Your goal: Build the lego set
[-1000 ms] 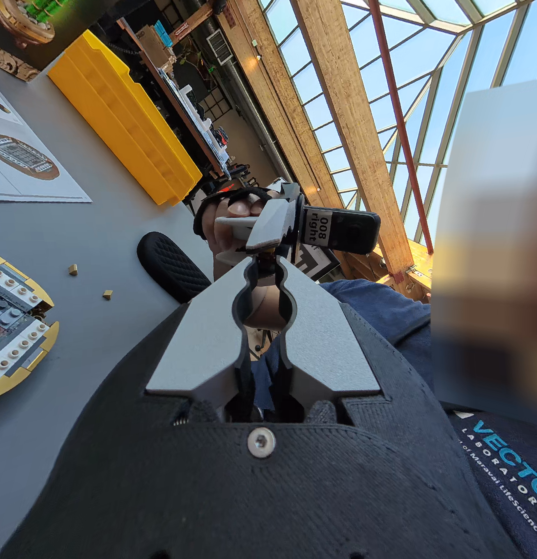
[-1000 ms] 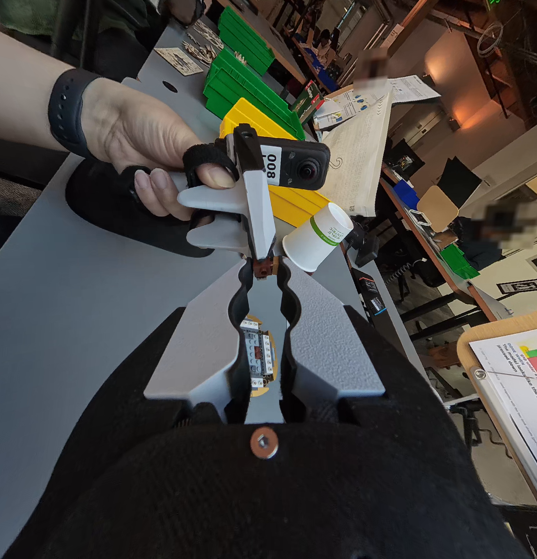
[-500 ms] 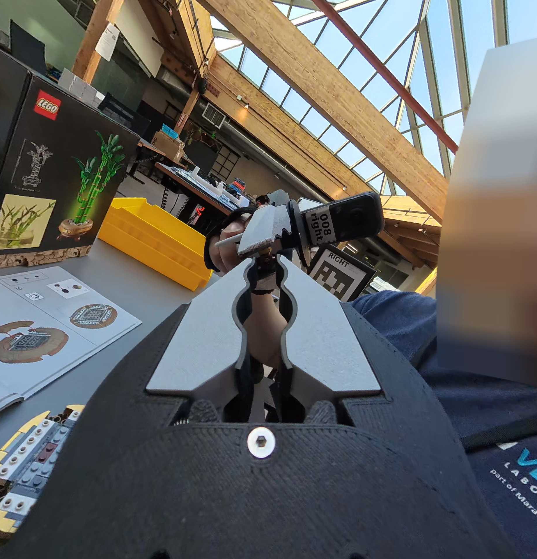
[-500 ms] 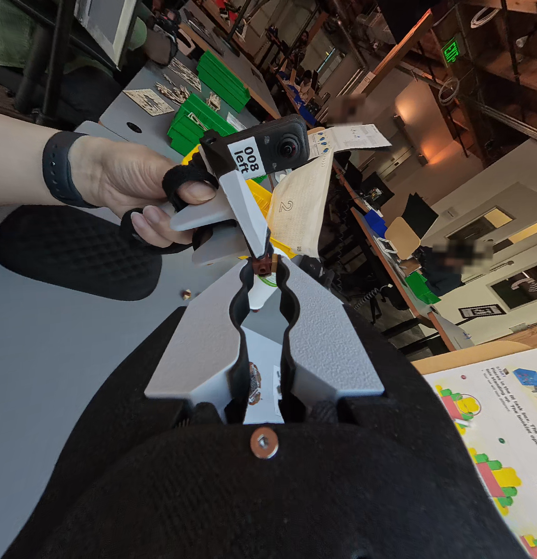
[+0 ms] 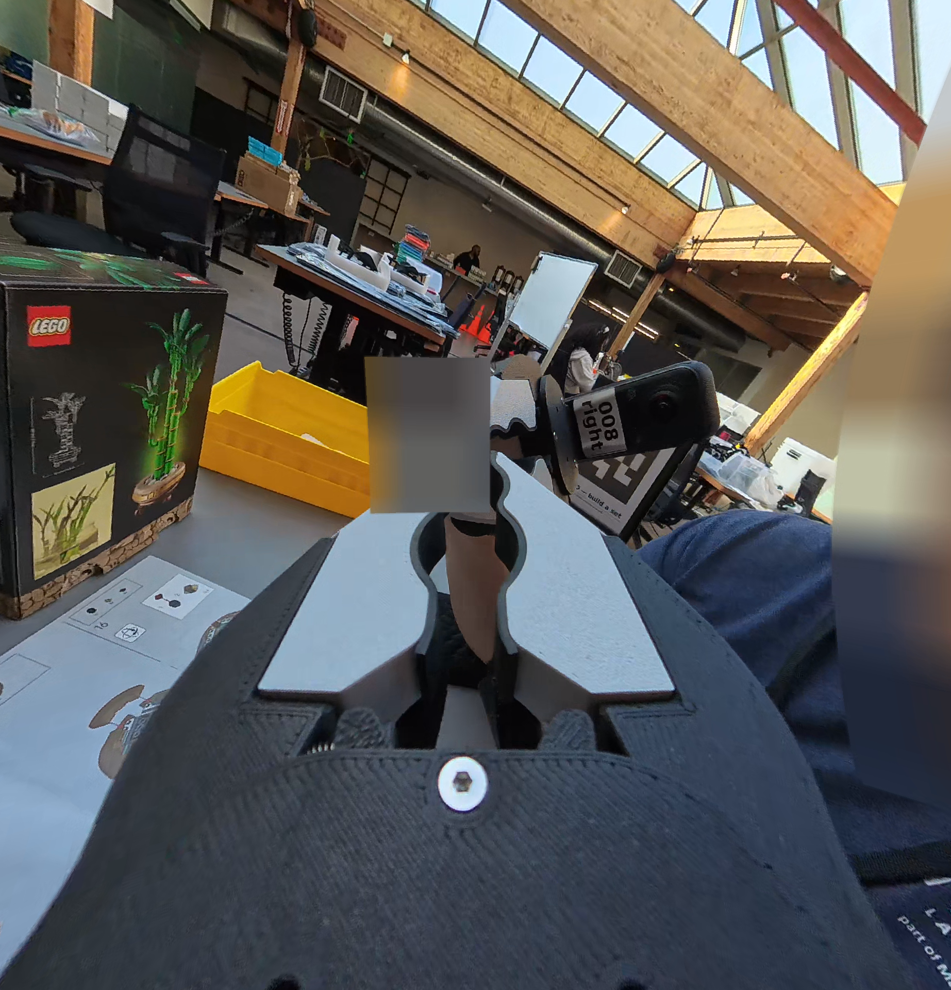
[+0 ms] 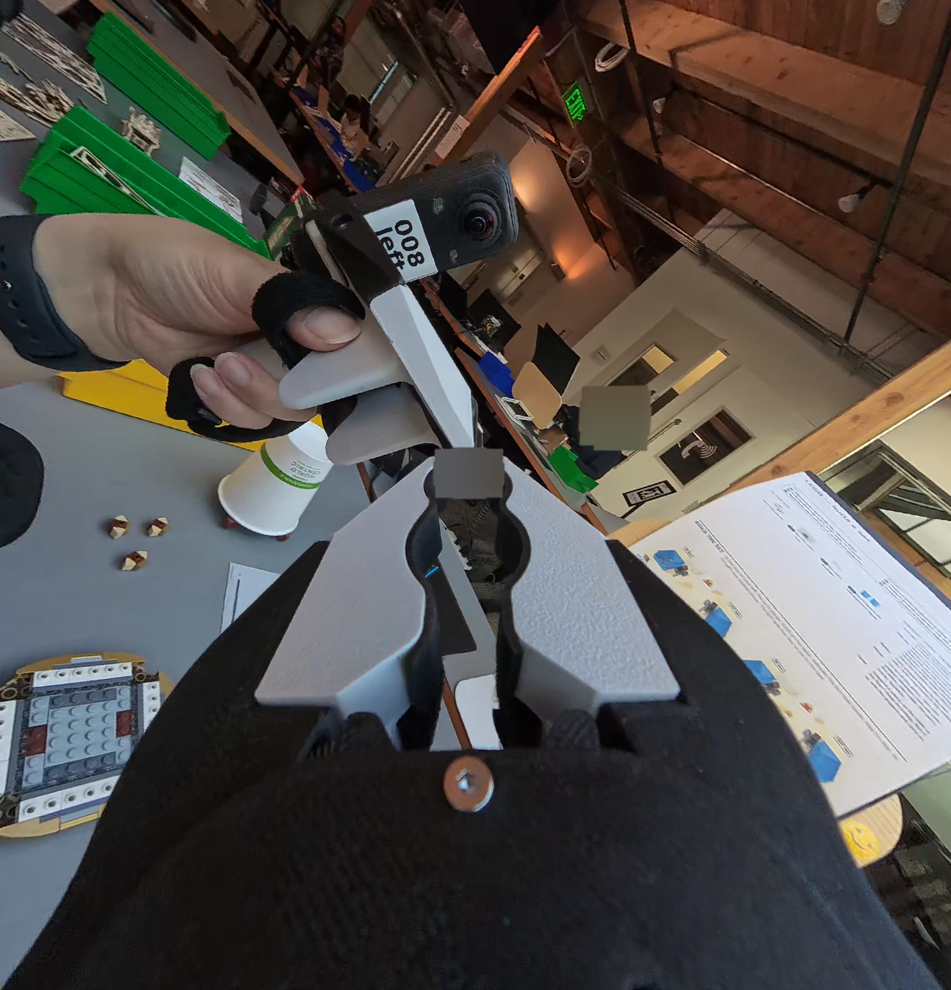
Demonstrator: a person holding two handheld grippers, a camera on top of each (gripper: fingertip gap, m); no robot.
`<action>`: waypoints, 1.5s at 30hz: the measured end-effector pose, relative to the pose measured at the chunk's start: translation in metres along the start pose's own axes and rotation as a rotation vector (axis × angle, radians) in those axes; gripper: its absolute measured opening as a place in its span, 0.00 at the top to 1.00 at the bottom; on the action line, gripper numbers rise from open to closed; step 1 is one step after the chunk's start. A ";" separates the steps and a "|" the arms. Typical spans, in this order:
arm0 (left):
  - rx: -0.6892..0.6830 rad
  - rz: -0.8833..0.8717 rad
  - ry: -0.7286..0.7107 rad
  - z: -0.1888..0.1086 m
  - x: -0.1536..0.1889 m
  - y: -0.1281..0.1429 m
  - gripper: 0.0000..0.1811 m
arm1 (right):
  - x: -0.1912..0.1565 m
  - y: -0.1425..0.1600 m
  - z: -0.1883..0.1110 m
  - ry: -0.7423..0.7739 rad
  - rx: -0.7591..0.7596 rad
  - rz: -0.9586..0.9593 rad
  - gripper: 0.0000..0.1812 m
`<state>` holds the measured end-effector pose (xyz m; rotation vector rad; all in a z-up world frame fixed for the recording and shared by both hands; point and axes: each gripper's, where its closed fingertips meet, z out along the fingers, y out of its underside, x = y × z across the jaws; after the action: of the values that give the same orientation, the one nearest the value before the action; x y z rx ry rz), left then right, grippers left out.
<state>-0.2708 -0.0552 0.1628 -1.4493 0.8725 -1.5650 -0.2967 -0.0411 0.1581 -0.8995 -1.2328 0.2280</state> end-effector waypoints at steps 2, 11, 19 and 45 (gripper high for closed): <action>0.006 -0.030 0.054 0.006 -0.001 -0.001 0.94 | 0.004 0.003 -0.005 0.024 -0.001 -0.008 0.93; 0.066 -0.065 0.051 -0.008 -0.020 0.011 0.94 | -0.008 0.022 0.010 0.054 -0.076 -0.102 0.93; 0.031 -0.079 0.055 -0.019 -0.021 0.015 0.91 | -0.016 0.024 0.019 0.071 -0.077 -0.119 0.93; -0.044 -0.111 0.087 -0.018 -0.017 0.030 0.80 | -0.025 0.015 0.005 -0.043 0.073 -0.084 0.92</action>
<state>-0.2855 -0.0534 0.1270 -1.4922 0.8950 -1.7120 -0.3053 -0.0439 0.1300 -0.7815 -1.2910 0.2248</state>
